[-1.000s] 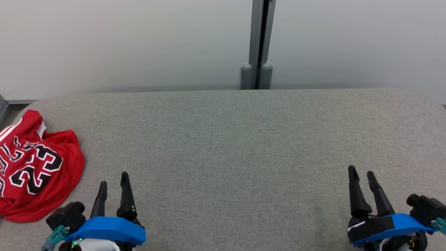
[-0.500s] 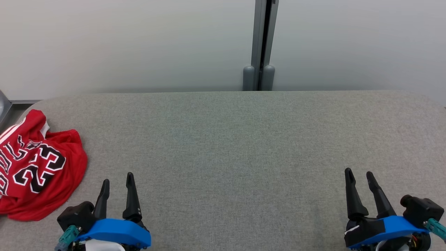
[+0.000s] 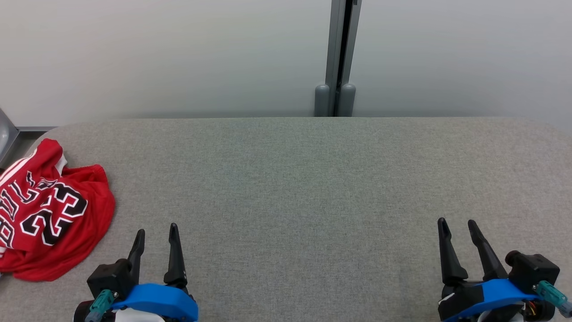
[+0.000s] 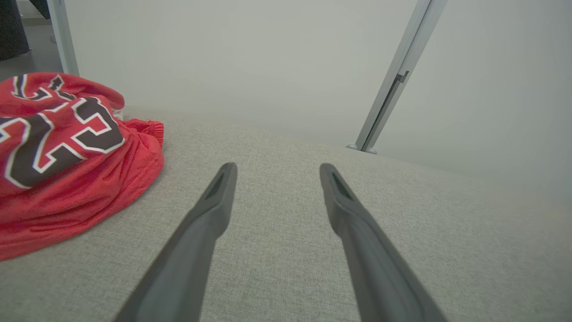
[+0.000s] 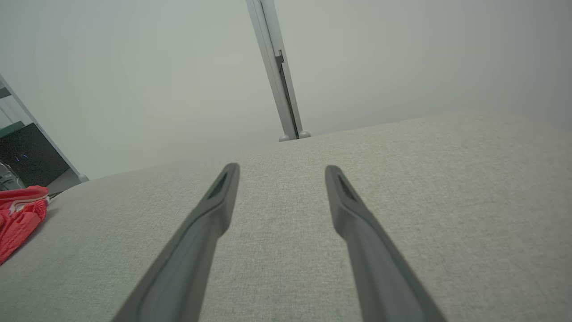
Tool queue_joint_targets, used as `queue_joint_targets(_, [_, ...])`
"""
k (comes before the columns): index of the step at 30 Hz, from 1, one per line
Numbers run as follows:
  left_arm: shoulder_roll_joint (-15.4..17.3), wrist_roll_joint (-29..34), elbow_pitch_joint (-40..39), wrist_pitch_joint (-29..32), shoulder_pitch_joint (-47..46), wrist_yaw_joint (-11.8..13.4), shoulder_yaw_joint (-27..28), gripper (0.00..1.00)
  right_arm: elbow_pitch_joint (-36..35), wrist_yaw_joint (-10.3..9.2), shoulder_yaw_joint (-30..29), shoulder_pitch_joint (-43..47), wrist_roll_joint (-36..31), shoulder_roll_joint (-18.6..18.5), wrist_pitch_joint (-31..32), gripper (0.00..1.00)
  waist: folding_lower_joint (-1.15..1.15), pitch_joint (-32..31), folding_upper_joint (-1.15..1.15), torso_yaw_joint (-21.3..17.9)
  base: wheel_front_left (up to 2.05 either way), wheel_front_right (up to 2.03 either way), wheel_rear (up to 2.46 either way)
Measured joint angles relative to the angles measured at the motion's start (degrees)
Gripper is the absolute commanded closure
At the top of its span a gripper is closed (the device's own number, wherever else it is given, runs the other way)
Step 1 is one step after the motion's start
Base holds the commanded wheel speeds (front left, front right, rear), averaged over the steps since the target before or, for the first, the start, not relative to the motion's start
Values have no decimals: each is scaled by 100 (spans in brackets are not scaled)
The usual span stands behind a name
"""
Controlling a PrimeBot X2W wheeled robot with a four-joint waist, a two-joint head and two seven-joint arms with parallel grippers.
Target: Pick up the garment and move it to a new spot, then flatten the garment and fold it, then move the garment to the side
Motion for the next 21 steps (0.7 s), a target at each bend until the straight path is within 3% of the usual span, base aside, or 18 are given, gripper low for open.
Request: queue_joint_targets(21, [116, 592, -2, 51, 90, 236, -256, 0, 96, 1, 4, 85, -816, -9, -75, 0, 0, -122, 0, 26, 0, 0, 0])
